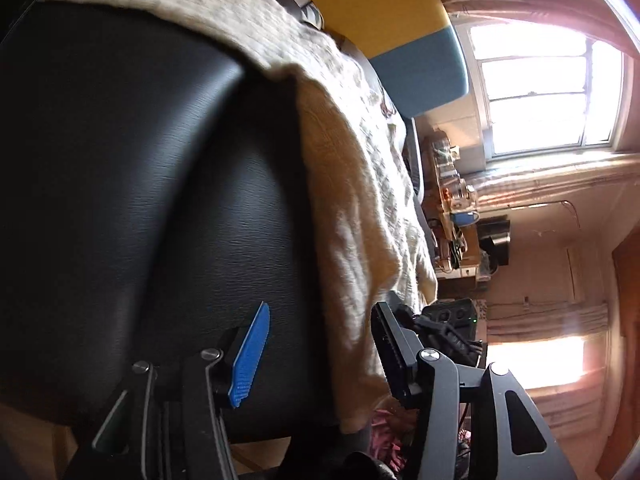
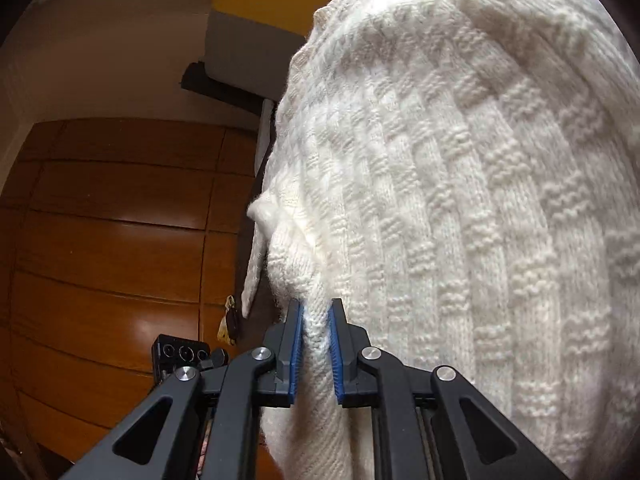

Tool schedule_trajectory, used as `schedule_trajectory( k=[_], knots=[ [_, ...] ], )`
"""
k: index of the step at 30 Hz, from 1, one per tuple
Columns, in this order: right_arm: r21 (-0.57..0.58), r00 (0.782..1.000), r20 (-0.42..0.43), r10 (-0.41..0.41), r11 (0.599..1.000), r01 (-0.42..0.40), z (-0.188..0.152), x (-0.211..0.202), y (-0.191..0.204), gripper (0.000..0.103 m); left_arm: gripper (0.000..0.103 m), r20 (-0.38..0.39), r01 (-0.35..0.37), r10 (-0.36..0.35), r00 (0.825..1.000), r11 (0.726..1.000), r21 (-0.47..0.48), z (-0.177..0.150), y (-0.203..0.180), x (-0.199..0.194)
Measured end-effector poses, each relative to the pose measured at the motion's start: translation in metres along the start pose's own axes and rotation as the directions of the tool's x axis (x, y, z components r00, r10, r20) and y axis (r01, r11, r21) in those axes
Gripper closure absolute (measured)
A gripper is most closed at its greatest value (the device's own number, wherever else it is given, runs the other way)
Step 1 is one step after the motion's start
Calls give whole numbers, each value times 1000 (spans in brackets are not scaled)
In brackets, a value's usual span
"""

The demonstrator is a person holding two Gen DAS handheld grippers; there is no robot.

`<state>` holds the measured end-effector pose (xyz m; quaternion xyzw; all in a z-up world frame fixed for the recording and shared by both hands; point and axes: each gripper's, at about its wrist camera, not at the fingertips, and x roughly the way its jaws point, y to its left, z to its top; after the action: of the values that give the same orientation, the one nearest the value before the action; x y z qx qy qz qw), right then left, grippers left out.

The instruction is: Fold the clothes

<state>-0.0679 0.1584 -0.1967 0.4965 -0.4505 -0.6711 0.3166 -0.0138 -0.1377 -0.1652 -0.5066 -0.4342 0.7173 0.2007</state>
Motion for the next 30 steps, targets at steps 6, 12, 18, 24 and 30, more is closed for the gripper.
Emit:
schedule_trajectory(
  k=[6,12,18,24,30],
  knots=[
    [-22,983,-146,110,993,-115,-19,21,12,77,47,-63,38,-37,997,999,13,5,-23,26],
    [3,953,-276,124,992,-128,-30,34,11,73,45,-114,97,-96,989,995,-4,6,-28,39],
    [-166,987,-131,-87,984,65,-22,-5,23,73,63,-111,67,-66,992,998,11,4,-23,28],
    [-343,867,134,-481,798,495,-20,-37,22,73,97,-20,-92,92,996,995,35,-12,-12,-23],
    [-389,852,146,-502,763,516,-5,-30,10,77,96,-104,-250,245,964,967,-46,-25,27,-28]
  ],
)
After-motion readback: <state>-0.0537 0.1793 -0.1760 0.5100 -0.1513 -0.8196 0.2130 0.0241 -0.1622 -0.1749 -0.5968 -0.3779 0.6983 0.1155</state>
